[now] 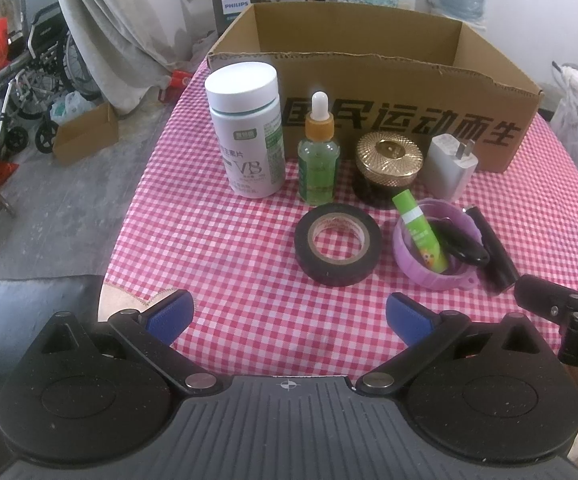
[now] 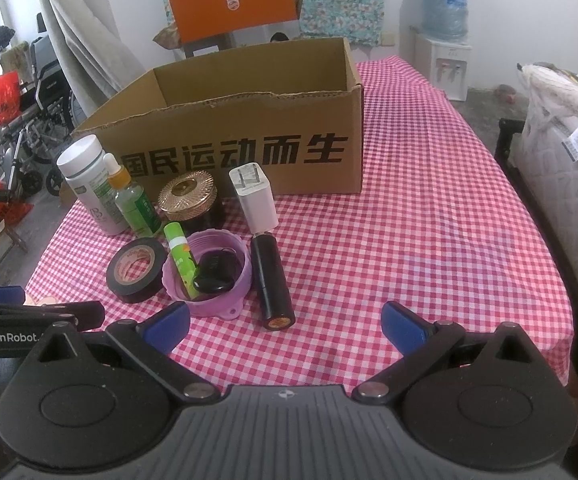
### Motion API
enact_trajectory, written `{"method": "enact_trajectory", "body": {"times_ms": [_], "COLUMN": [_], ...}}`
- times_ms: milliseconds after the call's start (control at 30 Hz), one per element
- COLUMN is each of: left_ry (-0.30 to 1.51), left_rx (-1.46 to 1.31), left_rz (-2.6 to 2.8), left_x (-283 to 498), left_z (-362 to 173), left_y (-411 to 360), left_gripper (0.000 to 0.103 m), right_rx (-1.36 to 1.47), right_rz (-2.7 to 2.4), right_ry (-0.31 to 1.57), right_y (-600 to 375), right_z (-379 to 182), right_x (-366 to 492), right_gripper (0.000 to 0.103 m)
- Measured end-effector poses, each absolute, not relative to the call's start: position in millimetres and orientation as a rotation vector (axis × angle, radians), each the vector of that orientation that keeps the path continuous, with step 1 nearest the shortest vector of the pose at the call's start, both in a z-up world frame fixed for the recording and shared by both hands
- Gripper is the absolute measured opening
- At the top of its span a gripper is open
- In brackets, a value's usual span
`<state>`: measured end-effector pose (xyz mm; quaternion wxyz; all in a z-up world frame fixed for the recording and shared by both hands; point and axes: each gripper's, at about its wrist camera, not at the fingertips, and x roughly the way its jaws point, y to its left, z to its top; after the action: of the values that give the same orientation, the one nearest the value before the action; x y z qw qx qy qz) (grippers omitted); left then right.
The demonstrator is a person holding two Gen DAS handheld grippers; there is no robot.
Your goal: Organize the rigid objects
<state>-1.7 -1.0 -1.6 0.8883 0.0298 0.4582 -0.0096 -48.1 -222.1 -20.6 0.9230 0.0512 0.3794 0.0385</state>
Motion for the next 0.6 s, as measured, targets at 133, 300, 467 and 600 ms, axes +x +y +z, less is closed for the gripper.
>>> {"method": "enact_trajectory", "body": {"times_ms": [133, 300, 467, 600], "left_ry": [0.951, 0.952, 0.952, 0.953], "left_rx": [0.065, 0.067, 0.068, 0.069], "left_rz": [-0.018, -0.019, -0.020, -0.020], "left_x": [-2.2, -1.8, -1.9, -2.1], "left_z": [-1.3, -1.2, -1.4, -1.6], "left_y": [-1.1, -0.7, -0.1, -0.4], "left_gripper": [0.103, 0.103, 0.103, 0.103], "right_rx": [0.105, 0.108, 0.110, 0.111], "right_rz": [0.082, 0.086, 0.089, 0.092], "right_ry": [0.780, 0.782, 0.782, 0.783], "right_y": [-222.0, -222.0, -222.2, -222.5], "right_z": [-20.9, -21.2, -21.0, -20.8], "right_x": [-47.6, -46.9, -46.9, -46.5], "right_gripper": [0.103, 0.103, 0.103, 0.103]}}
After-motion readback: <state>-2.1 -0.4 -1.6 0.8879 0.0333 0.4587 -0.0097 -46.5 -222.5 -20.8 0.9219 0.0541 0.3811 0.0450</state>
